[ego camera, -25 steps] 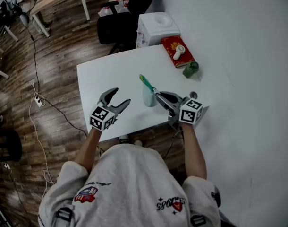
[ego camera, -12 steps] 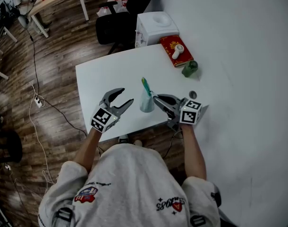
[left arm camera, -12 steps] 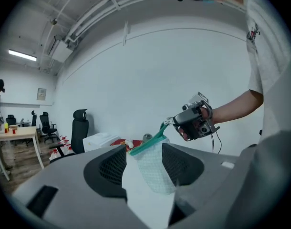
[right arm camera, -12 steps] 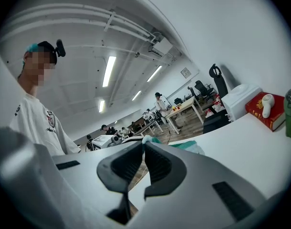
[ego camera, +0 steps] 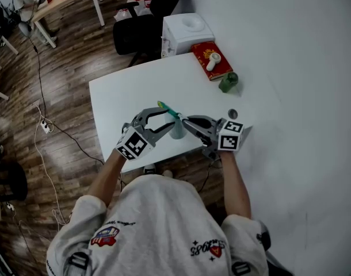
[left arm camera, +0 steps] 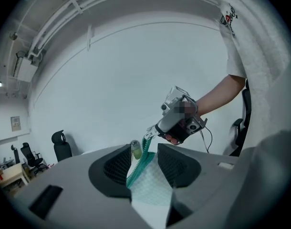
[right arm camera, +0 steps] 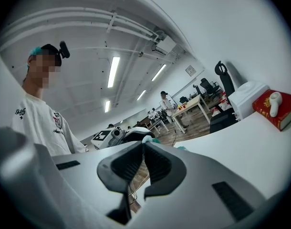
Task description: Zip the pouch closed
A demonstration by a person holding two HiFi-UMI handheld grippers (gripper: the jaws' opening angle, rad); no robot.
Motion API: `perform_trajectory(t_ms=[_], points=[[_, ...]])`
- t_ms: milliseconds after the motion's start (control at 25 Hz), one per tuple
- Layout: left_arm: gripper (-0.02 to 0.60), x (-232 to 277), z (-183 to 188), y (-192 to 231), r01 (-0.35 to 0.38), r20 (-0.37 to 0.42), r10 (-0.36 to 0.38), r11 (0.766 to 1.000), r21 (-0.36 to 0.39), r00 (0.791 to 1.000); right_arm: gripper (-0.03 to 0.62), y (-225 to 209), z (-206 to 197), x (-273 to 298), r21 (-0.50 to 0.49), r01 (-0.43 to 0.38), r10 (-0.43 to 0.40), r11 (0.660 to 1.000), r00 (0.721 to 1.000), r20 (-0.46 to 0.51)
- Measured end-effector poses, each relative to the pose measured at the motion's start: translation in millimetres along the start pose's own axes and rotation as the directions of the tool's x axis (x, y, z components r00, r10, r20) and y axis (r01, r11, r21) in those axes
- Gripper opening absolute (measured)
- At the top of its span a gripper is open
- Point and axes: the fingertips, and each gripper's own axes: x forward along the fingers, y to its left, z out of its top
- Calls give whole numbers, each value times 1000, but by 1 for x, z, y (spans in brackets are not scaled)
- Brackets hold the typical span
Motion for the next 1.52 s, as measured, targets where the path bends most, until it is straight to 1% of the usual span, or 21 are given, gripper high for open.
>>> perform_trajectory(t_ms=[120, 360, 440, 520, 560, 800, 920, 1040, 1120, 1280, 1400, 1520], points=[[173, 8, 0, -7, 33, -16, -32, 998, 45, 999, 18, 5, 0, -2, 8, -30, 30, 1000, 1000, -10], [172, 17, 8, -18, 81, -9, -81, 993, 84, 997, 17, 13, -5, -2, 30, -68, 69, 997, 997, -37], [148, 19, 10, -22, 99, -17, -98, 989, 108, 995, 17, 16, -6, -2, 42, -84, 86, 996, 996, -38], [73, 21, 9, -26, 115, -30, -112, 986, 125, 993, 17, 17, -7, -2, 51, -93, 95, 994, 995, -39], [63, 21, 8, -27, 120, -36, -117, 984, 131, 993, 17, 17, -7, -3, 55, -95, 97, 994, 994, -41], [38, 21, 7, -34, 155, -52, -148, 971, 183, 988, 24, 20, -11, -7, 99, -130, 136, 987, 989, -55], [37, 21, 8, -36, 167, -55, -158, 964, 209, 986, 13, 22, -12, -10, 141, -168, 175, 976, 983, -45], [37, 18, 8, -37, 173, -69, -161, 956, 237, 984, 32, 27, -12, -9, 190, -197, 205, 962, 978, -25], [37, 15, 6, -37, 175, -86, -158, 949, 262, 984, 33, 27, -12, -7, 203, -192, 199, 960, 980, -15], [37, 16, -3, -37, 168, -144, -128, 933, 319, 981, 23, 16, -15, -4, 201, -118, 124, 972, 992, -13], [37, 17, -10, -38, 170, -164, -122, 931, 322, 979, 23, 12, -18, -1, 200, -95, 102, 975, 994, -25], [37, 14, -12, -37, 169, -159, -124, 937, 306, 979, 15, 12, -20, 1, 174, -67, 74, 983, 997, -34]])
